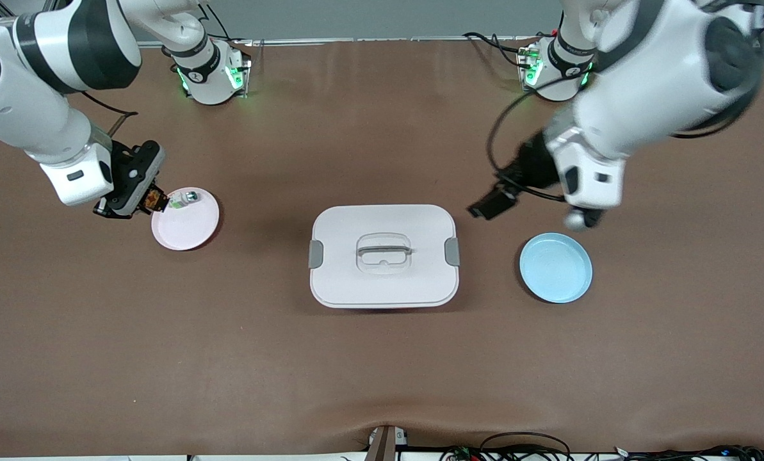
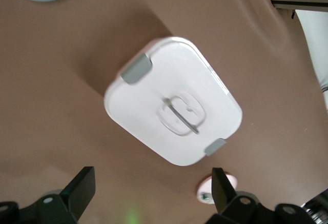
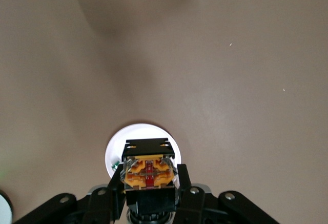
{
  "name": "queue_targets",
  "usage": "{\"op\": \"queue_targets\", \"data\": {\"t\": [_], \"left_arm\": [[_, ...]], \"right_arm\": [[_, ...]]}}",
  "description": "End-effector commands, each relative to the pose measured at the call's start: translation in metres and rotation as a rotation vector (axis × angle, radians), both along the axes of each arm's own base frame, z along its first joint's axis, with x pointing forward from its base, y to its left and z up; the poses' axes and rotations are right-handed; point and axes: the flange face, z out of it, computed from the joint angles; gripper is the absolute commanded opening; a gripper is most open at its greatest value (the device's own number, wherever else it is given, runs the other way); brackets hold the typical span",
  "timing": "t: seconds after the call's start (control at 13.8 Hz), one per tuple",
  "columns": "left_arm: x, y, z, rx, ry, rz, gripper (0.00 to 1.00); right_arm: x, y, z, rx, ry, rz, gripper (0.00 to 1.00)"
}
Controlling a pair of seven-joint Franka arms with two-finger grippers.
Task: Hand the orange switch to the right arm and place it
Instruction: 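Move the switch over the white dish while the left gripper returns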
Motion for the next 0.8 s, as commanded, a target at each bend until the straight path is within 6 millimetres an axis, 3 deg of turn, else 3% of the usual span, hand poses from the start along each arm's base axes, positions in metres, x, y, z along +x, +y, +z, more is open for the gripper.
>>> {"op": "queue_targets", "data": {"t": [0.0, 0.14, 0.22, 0.36, 0.51, 0.72], "left_arm": [[0.001, 0.045, 0.015, 0.021, -0.063, -0.221, 1.00], [-0.004, 0.048, 0.010, 0.242, -0.122, -0.421, 1.00], [-0.011, 0.041, 0.017, 0.317, -0.165, -0.517, 1.00], [-0.011, 0.045, 0.017, 0.408, -0.209, -0.669, 1.00], [0.001, 0.070, 0.012, 0.413, -0.221, -0.756, 1.00], [0.024, 0.129, 0.002, 0.404, -0.238, -0.804, 1.00]], "right_arm": [[-0.017, -0.026, -0.005, -0.023, -0.016, 0.042, 0.00], [-0.022, -0.036, -0.011, -0.025, -0.008, 0.047, 0.00], [-0.022, -0.041, -0.015, -0.033, -0.010, 0.049, 0.00], [-0.033, -0.043, -0.042, -0.038, -0.039, 0.060, 0.00], [-0.048, -0.048, -0.075, -0.032, -0.071, 0.055, 0.00], [-0.063, -0.046, -0.114, -0.030, -0.086, 0.068, 0.00]]}}
